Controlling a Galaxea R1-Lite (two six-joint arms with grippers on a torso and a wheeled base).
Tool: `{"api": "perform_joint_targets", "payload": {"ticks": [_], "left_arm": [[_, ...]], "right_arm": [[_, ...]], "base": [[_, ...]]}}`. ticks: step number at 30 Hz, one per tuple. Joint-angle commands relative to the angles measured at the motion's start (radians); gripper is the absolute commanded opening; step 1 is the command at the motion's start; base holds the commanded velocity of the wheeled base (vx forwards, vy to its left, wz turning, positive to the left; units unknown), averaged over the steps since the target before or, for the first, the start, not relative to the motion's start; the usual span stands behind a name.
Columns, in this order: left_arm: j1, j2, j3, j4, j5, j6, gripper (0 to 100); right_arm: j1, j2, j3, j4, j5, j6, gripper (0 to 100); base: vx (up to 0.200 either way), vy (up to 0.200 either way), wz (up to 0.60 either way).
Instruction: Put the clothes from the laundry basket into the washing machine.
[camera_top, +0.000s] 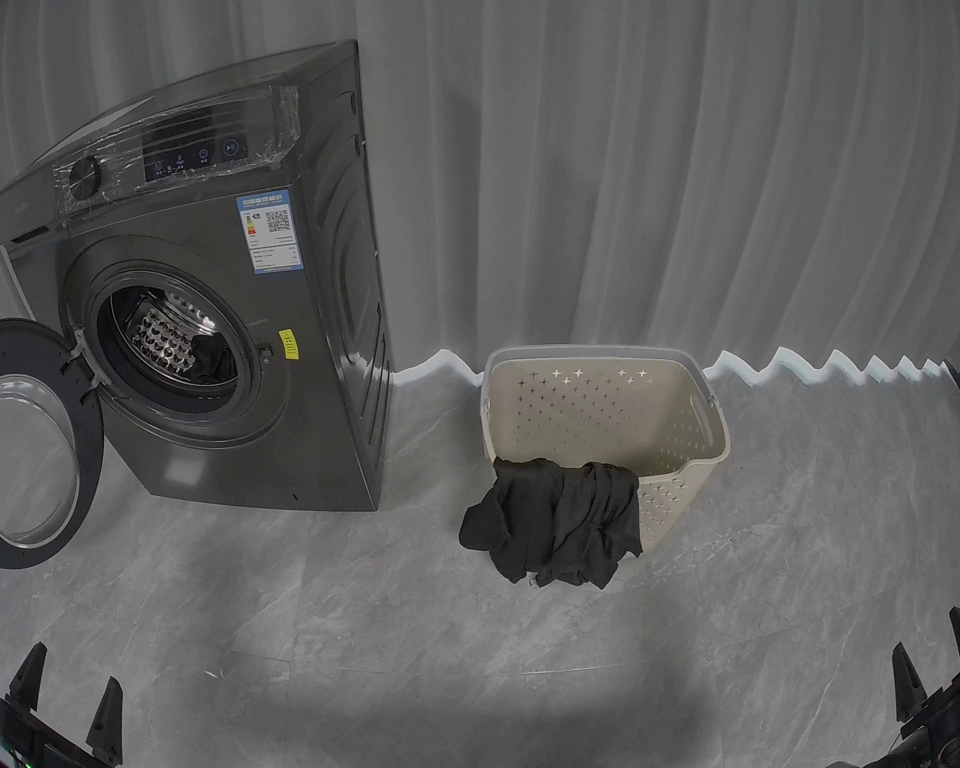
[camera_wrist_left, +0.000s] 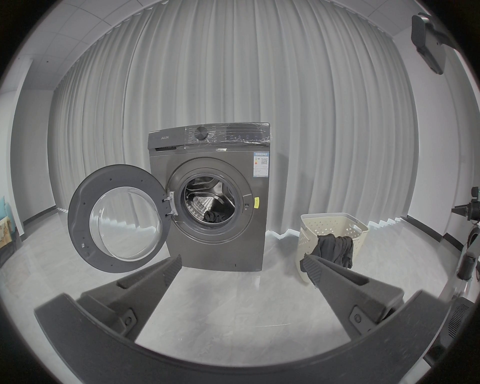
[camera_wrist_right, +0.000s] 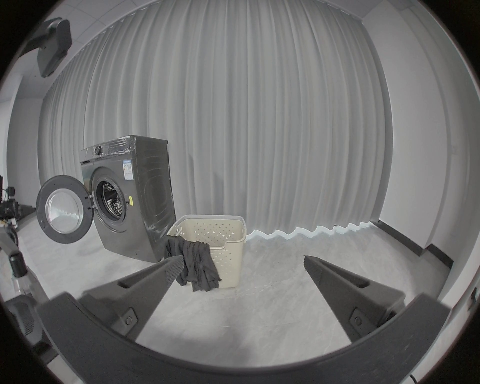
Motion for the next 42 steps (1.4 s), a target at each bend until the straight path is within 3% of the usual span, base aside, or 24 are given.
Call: {"api": "perform_joint_targets", "payload": {"ticks": [1,9,14,16,17,19,22,25,27,29,34,37,39,42], "left_arm": [[0.000,-0.015,0.016,-0.001,0.001,0.000,100],[0.000,-0.015,0.016,0.001,0.001,0.000,100],[0.000,-0.015,0.016,-0.001,0.001,0.000,100],[0.000,-0.015,0.016,-0.001,0.001,0.003,100],[0.000,-0.015,0.016,0.001,0.001,0.001,100],[0.000,-0.015,0.016,0.001,0.001,0.001,100],[0.000,-0.015,0.016,-0.001,0.001,0.001,100],[0.000,-0.015,0.016,-0.001,0.001,0.001,100],[0.000,-0.015,0.016,-0.001,0.001,0.001,100],[0.000,-0.015,0.016,0.001,0.001,0.001,100],[0.000,-0.015,0.016,-0.001,0.001,0.001,100],[0.000,-0.015,0.016,-0.001,-0.001,0.000,100],[0.000,-0.015,0.016,0.001,-0.001,-0.002,100],[-0.001,-0.015,0.016,0.001,-0.001,-0.002,100]], "right_arm": [[-0.001,-0.016,0.018,-0.002,0.007,-0.015,100],[-0.001,-0.016,0.018,-0.009,0.021,-0.018,100],[0.002,0.005,-0.188,-0.081,0.056,-0.015,100],[0.013,0.064,-0.235,-0.054,0.098,-0.010,100],[0.028,0.110,-0.234,-0.012,0.176,-0.001,100],[0.036,0.196,-0.225,0.032,0.279,0.010,100],[0.036,0.341,-0.197,0.034,0.405,0.016,100],[0.042,0.538,-0.194,0.017,0.480,-0.001,100],[0.054,0.619,-0.194,-0.009,0.491,-0.021,100],[0.110,0.781,-0.194,-0.090,0.489,-0.061,100],[0.252,1.061,-0.197,-0.255,0.477,-0.042,100],[0.271,1.226,-0.199,-0.354,0.442,-0.047,100],[0.281,1.378,-0.199,-0.495,0.403,-0.039,100],[0.311,1.524,-0.192,-0.650,0.394,-0.030,100]], "base": [[0.000,0.000,0.00],[0.000,0.000,0.00],[0.000,0.000,0.00],[0.000,0.000,0.00],[0.000,0.000,0.00],[0.000,0.000,0.00],[0.000,0.000,0.00],[0.000,0.000,0.00],[0.000,0.000,0.00],[0.000,0.000,0.00],[0.000,0.000,0.00],[0.000,0.000,0.00],[0.000,0.000,0.00],[0.133,0.000,0.00]]}}
